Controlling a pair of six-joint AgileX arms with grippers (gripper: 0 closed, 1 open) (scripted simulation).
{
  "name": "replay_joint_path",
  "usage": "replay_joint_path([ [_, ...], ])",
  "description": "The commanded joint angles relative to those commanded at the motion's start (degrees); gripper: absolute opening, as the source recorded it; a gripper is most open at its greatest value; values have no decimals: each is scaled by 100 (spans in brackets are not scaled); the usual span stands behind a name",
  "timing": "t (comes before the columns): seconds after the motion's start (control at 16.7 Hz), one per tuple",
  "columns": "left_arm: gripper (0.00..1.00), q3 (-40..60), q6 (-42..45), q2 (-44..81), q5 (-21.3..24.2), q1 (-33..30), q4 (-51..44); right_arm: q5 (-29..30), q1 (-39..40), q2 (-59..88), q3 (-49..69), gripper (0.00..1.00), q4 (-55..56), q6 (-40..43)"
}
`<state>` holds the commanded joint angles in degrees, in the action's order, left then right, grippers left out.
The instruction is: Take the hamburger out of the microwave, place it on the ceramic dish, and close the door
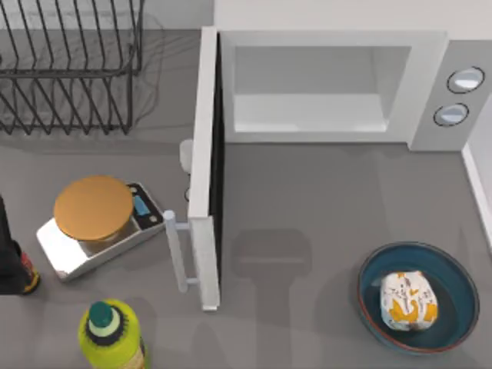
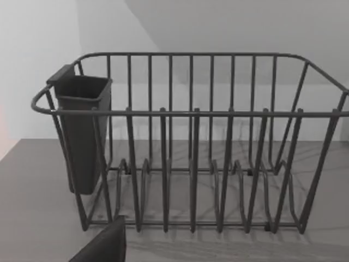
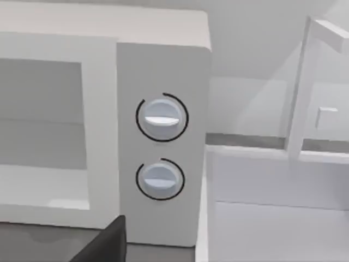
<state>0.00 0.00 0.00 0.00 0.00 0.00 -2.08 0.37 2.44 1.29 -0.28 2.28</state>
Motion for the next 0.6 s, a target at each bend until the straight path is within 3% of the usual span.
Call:
replay_joint_path([
  [0.42,100,0,0,0,0,0,0,208,-37,-244,-129,100,28,-228],
  [0.6,77,0,0,0,0,0,0,208,-37,-244,-129,100,28,-228],
])
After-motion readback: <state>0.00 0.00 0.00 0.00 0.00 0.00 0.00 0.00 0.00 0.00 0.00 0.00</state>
